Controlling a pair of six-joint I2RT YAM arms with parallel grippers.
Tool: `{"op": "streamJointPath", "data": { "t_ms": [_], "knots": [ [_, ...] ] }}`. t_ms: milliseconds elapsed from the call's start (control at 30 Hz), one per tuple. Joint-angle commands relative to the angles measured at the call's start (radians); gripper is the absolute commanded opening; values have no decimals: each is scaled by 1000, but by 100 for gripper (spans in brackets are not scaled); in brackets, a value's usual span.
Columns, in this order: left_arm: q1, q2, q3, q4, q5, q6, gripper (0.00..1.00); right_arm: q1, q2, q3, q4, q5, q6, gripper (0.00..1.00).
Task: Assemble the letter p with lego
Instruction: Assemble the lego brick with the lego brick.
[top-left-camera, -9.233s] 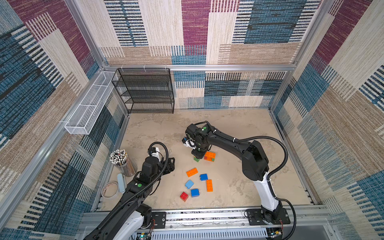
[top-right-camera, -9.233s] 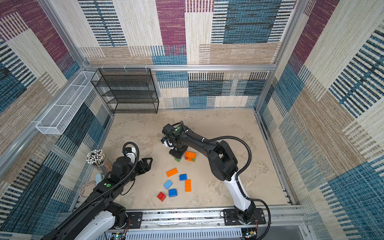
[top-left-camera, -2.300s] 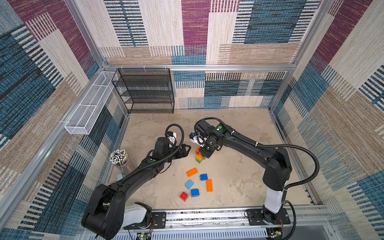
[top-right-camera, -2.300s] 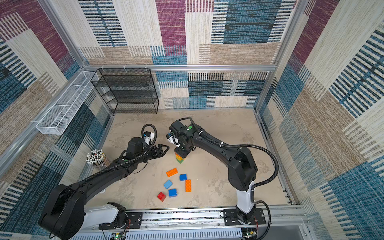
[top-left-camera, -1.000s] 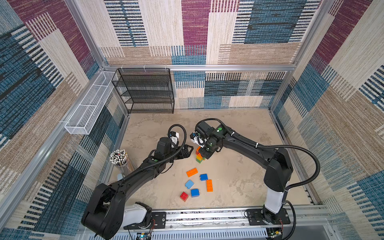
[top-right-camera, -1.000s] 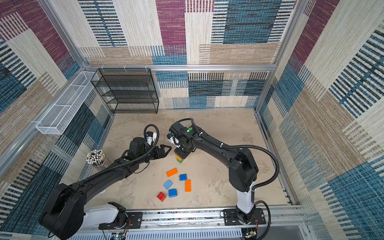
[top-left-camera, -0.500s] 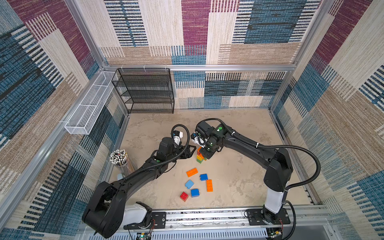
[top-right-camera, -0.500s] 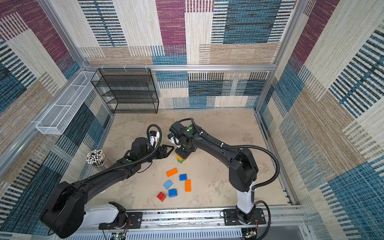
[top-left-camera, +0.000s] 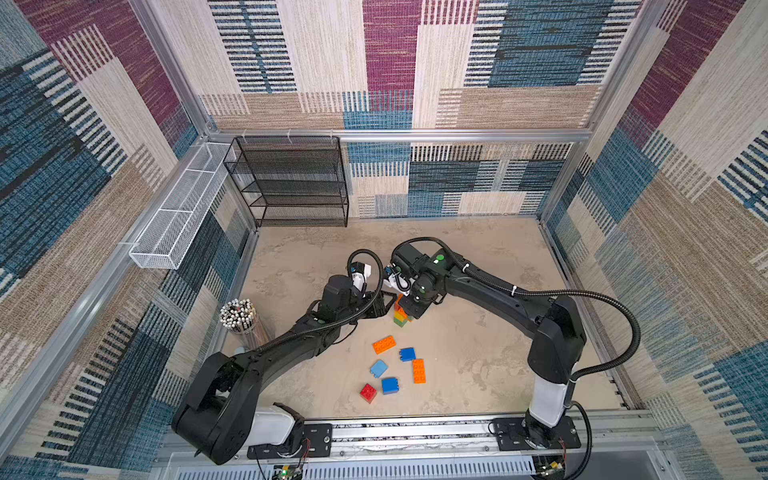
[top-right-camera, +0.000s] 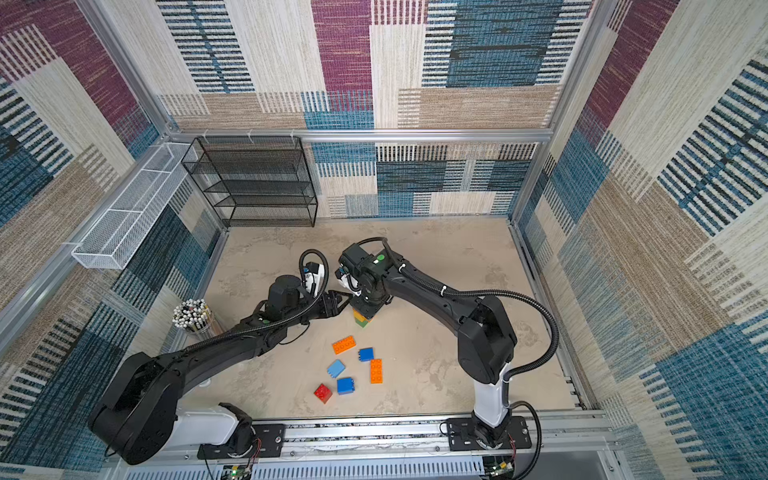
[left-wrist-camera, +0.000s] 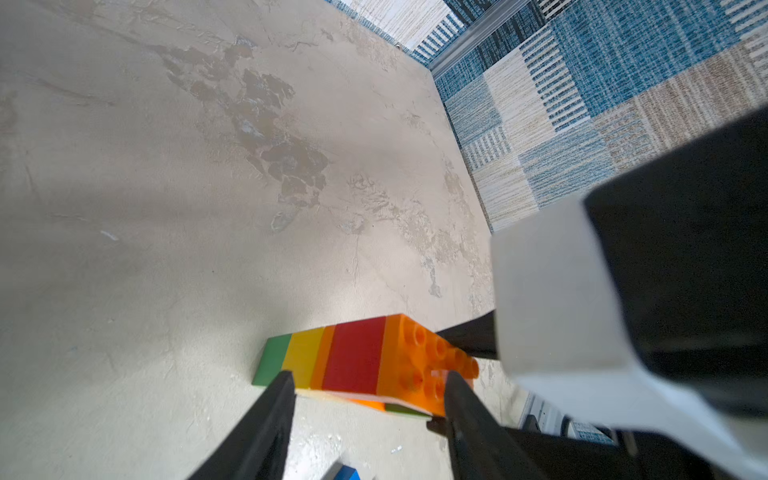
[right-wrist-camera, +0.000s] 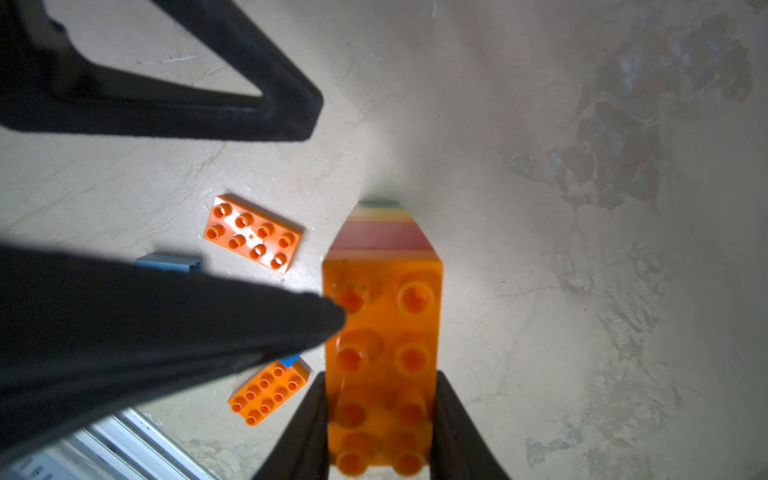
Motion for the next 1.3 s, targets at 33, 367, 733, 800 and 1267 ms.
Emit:
{"op": "streamJointPath", "data": {
  "t_ms": [33, 367, 733, 800, 1267],
  "knots": [
    [-9, 19, 13, 47, 15, -13, 55, 1, 1, 4, -9, -5, -6, 18],
    [-28, 56, 31, 55, 13, -22, 47, 1, -6, -7, -2, -5, -6, 18],
    [-39, 82, 9, 48, -14, -8, 31, 1, -3, -3, 4, -2, -12, 24],
    [-42, 82, 4, 44, -21, -4, 28, 1, -9, -1, 8, 2, -15, 28],
    [-58, 91, 0, 44, -40, 4, 23, -3, -120, -23, 75, 28, -14, 52]
  ]
}}
